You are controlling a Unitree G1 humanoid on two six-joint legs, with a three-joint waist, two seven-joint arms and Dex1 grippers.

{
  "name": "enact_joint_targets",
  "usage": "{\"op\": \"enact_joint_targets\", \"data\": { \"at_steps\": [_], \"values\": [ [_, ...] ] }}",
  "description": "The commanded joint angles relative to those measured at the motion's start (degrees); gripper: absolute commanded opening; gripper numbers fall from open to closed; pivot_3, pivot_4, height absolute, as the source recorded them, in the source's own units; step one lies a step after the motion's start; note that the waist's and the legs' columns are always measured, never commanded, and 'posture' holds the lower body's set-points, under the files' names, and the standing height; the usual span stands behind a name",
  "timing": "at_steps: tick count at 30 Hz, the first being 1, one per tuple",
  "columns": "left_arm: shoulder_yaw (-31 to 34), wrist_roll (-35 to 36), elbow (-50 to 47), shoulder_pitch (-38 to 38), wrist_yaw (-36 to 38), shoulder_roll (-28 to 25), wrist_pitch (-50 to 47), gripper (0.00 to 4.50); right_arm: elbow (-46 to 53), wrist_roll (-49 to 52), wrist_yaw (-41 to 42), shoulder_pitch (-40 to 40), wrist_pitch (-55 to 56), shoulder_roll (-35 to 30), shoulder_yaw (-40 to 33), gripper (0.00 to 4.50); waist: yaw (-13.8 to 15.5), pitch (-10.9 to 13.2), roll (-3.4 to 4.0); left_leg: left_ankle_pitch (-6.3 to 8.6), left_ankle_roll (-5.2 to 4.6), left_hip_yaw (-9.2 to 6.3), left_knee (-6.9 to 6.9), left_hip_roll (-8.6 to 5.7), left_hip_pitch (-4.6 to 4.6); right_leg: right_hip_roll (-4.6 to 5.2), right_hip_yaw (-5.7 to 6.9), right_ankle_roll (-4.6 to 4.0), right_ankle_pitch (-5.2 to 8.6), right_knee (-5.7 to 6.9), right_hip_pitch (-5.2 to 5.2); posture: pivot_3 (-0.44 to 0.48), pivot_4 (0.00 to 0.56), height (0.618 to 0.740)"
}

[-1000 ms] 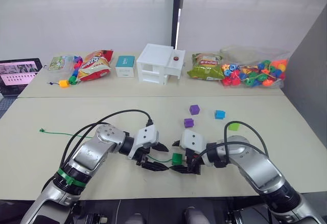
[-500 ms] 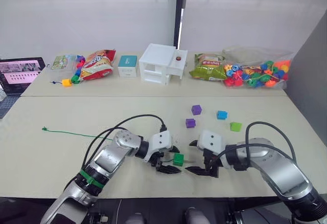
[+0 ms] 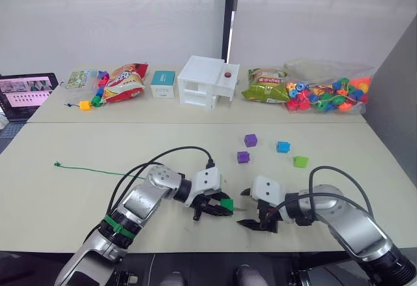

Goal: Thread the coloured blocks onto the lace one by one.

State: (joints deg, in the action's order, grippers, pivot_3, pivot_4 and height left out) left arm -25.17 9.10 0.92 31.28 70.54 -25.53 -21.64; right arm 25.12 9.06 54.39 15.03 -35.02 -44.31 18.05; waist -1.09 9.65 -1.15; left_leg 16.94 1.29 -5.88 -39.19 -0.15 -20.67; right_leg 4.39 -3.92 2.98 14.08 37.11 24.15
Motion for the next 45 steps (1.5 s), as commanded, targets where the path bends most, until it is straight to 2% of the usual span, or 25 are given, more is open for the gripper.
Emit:
{"op": "enact_joint_targets", "data": {
  "at_steps": [1,8,15,19,22,25,30,34,38,40,42,45],
  "values": [
    [0.3,-0.1,-0.3,1.0,0.3,-0.3,0.9,1.2,-1.6,-2.3,-0.7,0.5,3.1,0.3,1.1,2.36,0.0,0.0,0.0,0.0,0.0,0.0,0.0,0.0,0.01,0.0,0.0,0.0,0.0,0.0,-0.01,0.0,0.15,0.74],
    [0.6,0.0,-0.7,0.9,0.2,-0.7,0.9,1.2,-2.2,-2.5,-0.5,0.5,4.4,0.5,1.3,0.01,0.0,0.0,-0.01,-0.01,0.01,0.0,0.0,0.0,0.06,0.0,0.0,0.0,0.0,0.0,-0.07,0.0,0.15,0.74],
    [1.4,-0.3,-1.0,1.0,0.7,-2.8,1.9,1.2,-3.7,-2.2,1.1,1.2,6.7,-0.5,0.5,0.0,0.0,0.0,0.0,0.0,0.01,0.0,0.0,0.01,0.1,0.0,0.0,0.0,0.0,0.0,-0.09,0.0,0.15,0.74],
    [2.4,-0.9,-1.0,0.3,1.4,-6.1,3.9,1.2,-3.0,-1.5,1.5,1.6,6.2,-0.4,0.0,0.0,0.0,0.0,0.0,0.0,0.0,0.0,0.0,0.0,0.1,0.0,0.0,0.0,0.0,0.01,-0.08,0.0,0.15,0.74],
    [9.9,-0.7,6.0,-1.9,4.6,-17.6,10.9,1.2,-0.9,-0.8,2.5,2.7,4.5,-2.1,-1.4,0.0,-0.9,0.0,-0.01,0.0,0.0,0.01,0.02,0.06,0.09,-0.05,-0.01,-0.01,0.0,0.02,0.0,0.0,0.15,0.74],
    [13.6,-2.0,15.2,-2.6,5.9,-25.2,18.8,1.2,0.2,-0.2,2.6,2.8,3.9,-3.2,-2.7,0.0,-1.9,0.0,0.0,0.0,0.0,0.02,0.24,0.13,0.29,-0.1,-0.01,-0.06,0.02,0.05,-0.01,0.0,0.15,0.74],
    [19.5,-2.2,32.4,-2.4,7.3,-32.6,28.2,1.2,-0.4,-0.3,2.8,2.5,4.1,-4.1,-4.0,0.0,-1.7,0.0,0.01,0.0,0.0,0.09,0.31,0.11,0.37,-0.05,0.0,-0.09,0.04,0.06,-0.04,0.0,0.15,0.74],
    [21.0,-4.2,41.5,-2.4,6.0,-35.6,33.0,1.2,-1.3,-0.7,3.1,3.0,4.5,-4.0,-4.0,0.0,-1.7,0.0,0.01,0.01,-0.02,0.11,0.33,0.11,0.35,-0.05,0.0,-0.09,0.04,0.07,0.01,0.0,0.15,0.74],
    [21.1,-6.4,46.5,-0.7,4.0,-36.1,33.9,1.2,-1.8,-0.8,3.4,3.5,4.7,-3.7,-3.8,0.0,-1.5,0.0,0.01,0.01,-0.02,0.11,0.32,0.11,0.36,-0.05,0.0,-0.09,0.04,0.08,-0.02,0.0,0.15,0.74],
    [21.5,-6.3,47.2,0.0,4.3,-36.0,33.6,2.25,-1.9,-0.6,3.6,3.7,4.7,-3.5,-3.6,0.0,-1.6,0.0,0.01,0.01,-0.02,0.12,0.31,0.1,0.37,-0.05,0.0,-0.09,0.04,0.11,-0.03,0.0,0.15,0.74],
    [24.0,-1.8,43.6,1.3,6.9,-34.4,28.7,2.86,-1.8,-0.4,3.7,4.0,4.6,-3.0,-3.3,0.0,-1.6,0.0,-0.02,0.01,-0.02,0.13,0.31,0.11,0.35,-0.06,0.0,-0.09,0.04,0.13,0.01,0.0,0.15,0.74],
    [26.2,1.3,37.6,1.6,7.9,-33.6,24.3,3.91,-1.2,0.4,4.0,4.7,3.7,-2.3,-3.2,0.0,-1.3,0.0,-0.04,0.01,-0.02,0.09,0.28,0.1,0.26,-0.03,0.02,-0.09,0.04,0.16,0.04,0.0,0.15,0.74]
  ]
}}
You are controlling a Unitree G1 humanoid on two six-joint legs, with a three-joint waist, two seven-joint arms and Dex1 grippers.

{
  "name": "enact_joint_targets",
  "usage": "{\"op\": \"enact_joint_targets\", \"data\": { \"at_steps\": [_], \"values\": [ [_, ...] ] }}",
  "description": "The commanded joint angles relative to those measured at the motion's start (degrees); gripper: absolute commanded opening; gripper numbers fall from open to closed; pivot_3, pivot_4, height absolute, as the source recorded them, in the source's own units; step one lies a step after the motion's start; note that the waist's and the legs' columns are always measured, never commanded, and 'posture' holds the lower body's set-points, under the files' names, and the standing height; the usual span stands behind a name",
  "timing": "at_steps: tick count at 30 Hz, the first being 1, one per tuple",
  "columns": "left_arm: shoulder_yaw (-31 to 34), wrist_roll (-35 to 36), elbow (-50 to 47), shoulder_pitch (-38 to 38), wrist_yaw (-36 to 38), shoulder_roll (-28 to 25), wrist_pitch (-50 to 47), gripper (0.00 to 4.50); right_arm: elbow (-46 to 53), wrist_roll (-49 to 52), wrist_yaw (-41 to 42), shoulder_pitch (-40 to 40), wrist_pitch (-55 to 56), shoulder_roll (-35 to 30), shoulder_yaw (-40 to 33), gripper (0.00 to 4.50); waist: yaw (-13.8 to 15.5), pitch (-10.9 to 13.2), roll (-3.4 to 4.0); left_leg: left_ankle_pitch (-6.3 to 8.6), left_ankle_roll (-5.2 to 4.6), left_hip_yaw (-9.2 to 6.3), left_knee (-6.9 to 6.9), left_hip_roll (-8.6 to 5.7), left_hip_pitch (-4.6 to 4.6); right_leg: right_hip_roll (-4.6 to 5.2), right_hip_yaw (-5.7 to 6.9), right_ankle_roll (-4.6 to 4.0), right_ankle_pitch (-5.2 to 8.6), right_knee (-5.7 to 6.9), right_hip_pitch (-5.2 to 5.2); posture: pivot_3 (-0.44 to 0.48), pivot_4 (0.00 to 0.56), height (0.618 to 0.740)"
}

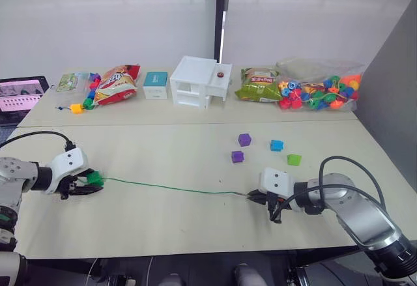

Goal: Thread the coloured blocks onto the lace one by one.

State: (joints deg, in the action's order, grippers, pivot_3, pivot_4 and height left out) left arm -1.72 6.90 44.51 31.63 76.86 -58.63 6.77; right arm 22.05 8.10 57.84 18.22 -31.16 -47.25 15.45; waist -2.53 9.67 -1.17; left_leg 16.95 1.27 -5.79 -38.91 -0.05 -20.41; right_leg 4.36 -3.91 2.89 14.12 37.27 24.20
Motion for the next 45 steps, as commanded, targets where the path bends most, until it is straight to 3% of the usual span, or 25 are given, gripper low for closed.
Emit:
{"op": "enact_joint_targets", "data": {
  "at_steps": [1,9,14,20,30,33,38,43,45],
  "values": [
    [3.2,4.2,-8.3,1.0,2.3,-0.7,-5.9,4.19,2.1,1.5,0.7,1.9,-0.5,0.9,-0.5,0.0,0.1,0.0,-0.04,0.0,0.0,-0.01,-0.05,0.0,-0.07,0.0,0.02,0.0,0.0,-0.01,0.03,0.0,0.15,0.74],
    [2.1,16.3,-40.1,-3.2,2.8,3.6,-28.9,4.19,3.2,-0.3,0.6,7.8,-5.7,3.7,4.6,0.0,-0.1,0.0,-0.04,0.0,0.0,-0.04,-0.06,0.0,-0.15,0.02,0.03,0.02,-0.01,-0.04,0.07,0.0,0.15,0.74],
    [-7.3,14.6,-56.6,-5.3,-5.9,14.3,-34.6,4.19,3.0,-2.1,-1.5,11.0,-9.5,6.2,7.9,0.0,0.1,0.0,-0.05,0.0,0.01,-0.06,-0.1,-0.01,-0.19,0.02,0.02,0.02,-0.01,-0.05,0.06,0.0,0.15,0.74],
    [-15.8,6.6,-56.8,-5.7,-13.1,22.5,-30.8,4.19,3.9,-2.5,-2.6,12.1,-11.8,7.7,8.8,0.0,0.0,0.0,-0.05,0.0,0.01,-0.07,-0.11,-0.02,-0.21,0.01,0.02,0.01,-0.02,-0.06,0.09,0.0,0.15,0.74],
    [-16.1,5.4,-49.7,-5.1,-15.3,28.5,-26.3,4.19,6.1,-1.5,-3.3,11.4,-13.3,7.8,8.4,0.0,0.2,0.0,-0.05,0.0,0.01,-0.08,-0.12,-0.05,-0.22,0.04,0.02,0.01,-0.02,-0.08,0.08,0.0,0.15,0.74],
    [-16.2,4.9,-48.8,-4.7,-14.9,28.7,-25.7,3.43,6.3,-1.4,-3.3,11.3,-13.4,7.8,8.5,0.0,0.2,0.0,-0.05,0.0,0.01,-0.08,-0.11,-0.05,-0.21,0.04,0.02,0.01,-0.02,-0.09,0.07,0.0,0.15,0.74],
    [-16.4,4.8,-48.2,-4.7,-14.5,29.1,-25.6,1.6,6.5,-1.4,-3.2,11.3,-13.4,7.8,8.6,0.0,0.2,0.0,-0.05,0.0,0.01,-0.08,-0.11,-0.05,-0.21,0.04,0.02,0.01,-0.02,-0.09,0.07,0.0,0.15,0.74],
    [-16.2,4.9,-47.9,-4.4,-14.7,29.5,-25.7,0.04,6.7,-1.4,-3.1,11.0,-13.4,7.4,8.5,0.0,0.2,0.0,-0.05,0.0,0.01,-0.08,-0.11,-0.05,-0.21,0.04,0.02,0.01,-0.02,-0.09,0.07,0.0,0.15,0.74],
    [-15.8,5.3,-48.0,-4.2,-14.6,29.8,-26.0,0.04,6.6,-1.5,-2.9,10.9,-13.2,7.2,8.5,0.0,0.2,0.0,-0.06,0.0,0.01,-0.08,-0.11,-0.05,-0.21,0.04,0.02,0.01,-0.02,-0.08,0.07,0.0,0.15,0.74]
  ]
}}
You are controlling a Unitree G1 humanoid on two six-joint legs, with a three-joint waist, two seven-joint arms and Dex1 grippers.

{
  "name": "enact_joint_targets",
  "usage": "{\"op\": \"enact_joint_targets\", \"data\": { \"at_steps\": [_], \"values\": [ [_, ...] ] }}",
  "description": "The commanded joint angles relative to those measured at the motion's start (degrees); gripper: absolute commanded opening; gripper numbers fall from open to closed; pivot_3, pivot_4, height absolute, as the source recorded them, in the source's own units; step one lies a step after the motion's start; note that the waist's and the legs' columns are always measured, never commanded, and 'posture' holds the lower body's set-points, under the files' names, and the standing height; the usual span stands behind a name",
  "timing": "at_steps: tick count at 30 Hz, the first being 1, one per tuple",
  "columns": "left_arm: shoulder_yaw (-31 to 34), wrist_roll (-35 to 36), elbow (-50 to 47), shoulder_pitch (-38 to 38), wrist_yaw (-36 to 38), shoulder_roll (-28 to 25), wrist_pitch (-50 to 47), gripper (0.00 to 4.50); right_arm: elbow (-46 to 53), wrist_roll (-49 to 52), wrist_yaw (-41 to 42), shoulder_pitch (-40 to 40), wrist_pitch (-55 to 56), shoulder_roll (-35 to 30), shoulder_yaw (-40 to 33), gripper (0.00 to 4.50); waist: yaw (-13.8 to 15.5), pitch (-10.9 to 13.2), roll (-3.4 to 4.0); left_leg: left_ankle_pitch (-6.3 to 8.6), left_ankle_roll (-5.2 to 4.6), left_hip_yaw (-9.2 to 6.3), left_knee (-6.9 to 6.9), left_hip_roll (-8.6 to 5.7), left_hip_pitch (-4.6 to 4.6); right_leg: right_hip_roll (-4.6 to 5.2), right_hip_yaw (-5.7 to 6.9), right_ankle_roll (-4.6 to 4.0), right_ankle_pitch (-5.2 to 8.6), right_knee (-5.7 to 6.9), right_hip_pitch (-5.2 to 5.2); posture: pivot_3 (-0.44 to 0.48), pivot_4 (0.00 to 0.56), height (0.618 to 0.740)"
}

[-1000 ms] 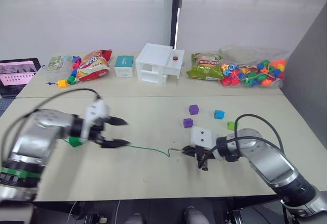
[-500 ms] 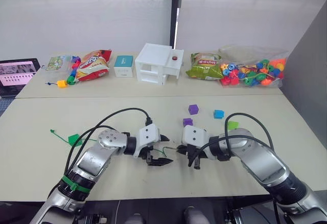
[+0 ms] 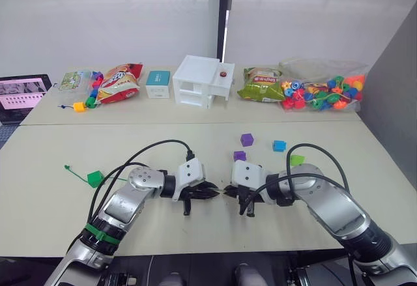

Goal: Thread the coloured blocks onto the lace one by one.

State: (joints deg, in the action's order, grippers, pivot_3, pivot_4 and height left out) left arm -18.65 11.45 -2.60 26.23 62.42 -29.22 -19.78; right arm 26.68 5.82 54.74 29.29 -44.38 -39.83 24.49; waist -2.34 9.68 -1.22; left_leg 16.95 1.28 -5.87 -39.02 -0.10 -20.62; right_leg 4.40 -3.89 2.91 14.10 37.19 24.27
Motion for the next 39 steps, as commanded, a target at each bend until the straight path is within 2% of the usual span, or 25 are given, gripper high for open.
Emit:
{"op": "enact_joint_targets", "data": {
  "at_steps": [1,14,20,21,22,25,39],
  "values": [
    [1.4,1.0,-1.1,1.3,-0.1,0.5,0.3,0.04,1.9,0.8,0.3,-0.2,0.0,-0.4,-0.5,0.0,0.0,0.0,0.0,0.0,0.0,0.0,0.0,0.0,0.0,0.0,0.0,0.0,0.0,0.0,0.0,0.0,0.15,0.74],
    [1.9,3.5,-2.8,1.6,2.6,-0.9,-2.9,0.04,2.2,0.8,0.8,-1.2,-0.1,-1.3,-0.2,0.0,0.0,0.0,0.0,0.0,0.0,0.0,0.0,0.0,0.0,0.0,0.0,0.0,0.0,0.0,0.0,0.0,0.15,0.74],
    [4.2,4.8,-3.3,1.9,0.6,-0.2,-4.5,0.04,2.3,0.8,0.6,-1.2,0.0,-1.6,-0.4,0.0,0.0,0.0,0.0,0.0,0.0,0.0,0.0,0.0,0.0,0.0,0.0,0.0,0.0,-0.01,-0.01,0.0,0.15,0.74],
    [4.1,5.0,-3.2,2.0,1.0,-0.2,-4.4,0.52,2.3,0.8,0.6,-1.1,0.1,-1.6,-0.4,0.0,0.0,0.0,0.0,0.0,0.0,0.0,0.0,0.0,0.0,0.0,0.0,0.0,0.0,-0.01,-0.01,0.0,0.15,0.74],
    [3.8,4.9,-3.3,2.1,1.2,-0.4,-4.1,0.68,2.2,0.9,0.6,-1.1,0.1,-1.6,-0.4,0.0,0.0,0.0,0.0,0.0,0.0,0.0,0.0,0.0,0.0,0.0,0.0,0.0,0.0,-0.01,-0.01,0.0,0.15,0.74],
    [3.0,5.2,-3.6,2.2,2.5,-1.2,-5.2,1.6,2.5,1.1,0.5,-1.2,-0.2,-1.8,-0.5,0.0,0.0,0.0,0.0,0.0,0.0,0.0,0.0,0.0,0.0,0.0,0.0,0.0,0.0,-0.02,-0.01,0.0,0.15,0.74],
    [1.2,3.7,-2.9,2.2,4.7,-2.1,-2.7,1.6,2.8,1.3,0.4,-1.1,-0.6,-1.8,-0.5,0.0,0.0,0.0,0.0,0.0,0.0,-0.01,0.0,0.0,0.0,0.0,0.0,0.0,0.0,-0.02,-0.01,0.0,0.15,0.74]
  ]
}}
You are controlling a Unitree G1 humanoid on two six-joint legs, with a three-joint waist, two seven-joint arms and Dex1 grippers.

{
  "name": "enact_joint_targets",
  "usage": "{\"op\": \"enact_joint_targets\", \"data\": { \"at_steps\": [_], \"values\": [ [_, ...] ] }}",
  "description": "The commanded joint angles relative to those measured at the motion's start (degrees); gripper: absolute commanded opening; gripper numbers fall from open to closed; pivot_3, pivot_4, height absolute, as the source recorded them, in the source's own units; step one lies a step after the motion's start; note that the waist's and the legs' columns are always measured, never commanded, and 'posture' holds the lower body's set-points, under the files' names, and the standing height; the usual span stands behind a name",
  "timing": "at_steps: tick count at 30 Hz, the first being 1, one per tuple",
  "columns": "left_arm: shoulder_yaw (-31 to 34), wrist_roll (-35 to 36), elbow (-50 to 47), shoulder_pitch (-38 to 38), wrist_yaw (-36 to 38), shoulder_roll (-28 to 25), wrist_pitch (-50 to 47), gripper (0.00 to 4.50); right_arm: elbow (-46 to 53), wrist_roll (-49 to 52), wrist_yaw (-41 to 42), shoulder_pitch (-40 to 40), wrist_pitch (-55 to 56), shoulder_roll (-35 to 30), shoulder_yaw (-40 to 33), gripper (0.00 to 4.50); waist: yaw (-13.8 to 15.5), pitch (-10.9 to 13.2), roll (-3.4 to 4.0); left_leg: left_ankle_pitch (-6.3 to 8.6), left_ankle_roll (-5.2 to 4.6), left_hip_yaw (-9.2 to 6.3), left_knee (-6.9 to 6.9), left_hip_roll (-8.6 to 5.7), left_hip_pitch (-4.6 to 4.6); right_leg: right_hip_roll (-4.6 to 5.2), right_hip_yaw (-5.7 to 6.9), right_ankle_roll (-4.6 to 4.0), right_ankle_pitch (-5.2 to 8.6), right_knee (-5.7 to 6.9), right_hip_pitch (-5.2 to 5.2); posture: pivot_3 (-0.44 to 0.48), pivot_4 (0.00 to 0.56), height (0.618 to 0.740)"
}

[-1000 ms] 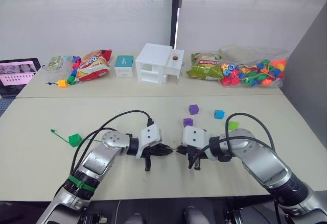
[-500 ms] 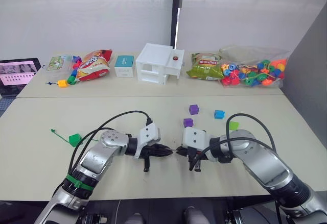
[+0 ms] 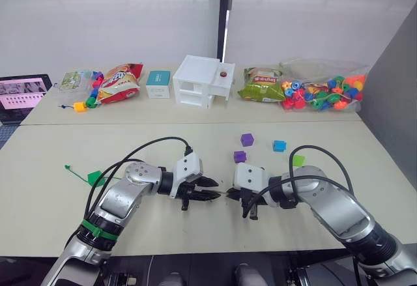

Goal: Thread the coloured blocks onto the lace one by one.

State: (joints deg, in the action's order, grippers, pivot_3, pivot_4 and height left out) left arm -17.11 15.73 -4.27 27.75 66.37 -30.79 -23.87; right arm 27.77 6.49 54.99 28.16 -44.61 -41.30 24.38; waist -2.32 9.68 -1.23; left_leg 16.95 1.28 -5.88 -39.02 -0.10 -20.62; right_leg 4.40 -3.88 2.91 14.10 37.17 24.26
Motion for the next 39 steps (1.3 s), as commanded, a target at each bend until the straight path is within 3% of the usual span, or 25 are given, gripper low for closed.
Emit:
{"op": "enact_joint_targets", "data": {
  "at_steps": [1,23,28,39],
  "values": [
    [-0.4,-0.7,-1.0,0.7,0.6,-0.4,1.6,1.6,1.8,0.7,0.2,0.0,-0.4,-0.4,-0.5,0.0,0.0,0.0,0.0,0.0,0.0,0.0,0.0,0.0,0.0,0.0,0.0,0.0,0.0,0.0,0.0,0.0,0.15,0.74],
    [-1.3,-2.6,0.7,1.3,0.8,-0.2,3.2,1.6,2.7,1.6,-0.2,-0.1,-1.5,-0.6,-0.4,0.0,0.0,0.0,0.0,0.0,0.0,0.0,0.0,0.0,-0.01,0.0,0.0,0.0,0.0,-0.01,0.0,0.0,0.15,0.74],
    [-1.2,-2.5,0.5,1.3,0.6,-0.1,3.0,0.07,3.0,1.7,-0.3,-0.2,-1.7,-0.7,-0.5,0.0,0.0,0.0,0.0,0.0,0.0,0.0,0.0,0.0,0.0,0.0,0.0,0.0,0.0,-0.01,0.0,0.0,0.15,0.74],
    [-1.0,-1.9,0.1,1.6,0.4,0.0,2.0,0.03,3.1,1.6,0.1,-1.1,-1.3,-1.5,0.7,0.0,0.0,0.0,0.0,0.0,0.0,0.0,0.0,0.0,0.0,0.0,0.0,0.0,0.0,-0.01,0.0,0.0,0.15,0.74]
  ]
}}
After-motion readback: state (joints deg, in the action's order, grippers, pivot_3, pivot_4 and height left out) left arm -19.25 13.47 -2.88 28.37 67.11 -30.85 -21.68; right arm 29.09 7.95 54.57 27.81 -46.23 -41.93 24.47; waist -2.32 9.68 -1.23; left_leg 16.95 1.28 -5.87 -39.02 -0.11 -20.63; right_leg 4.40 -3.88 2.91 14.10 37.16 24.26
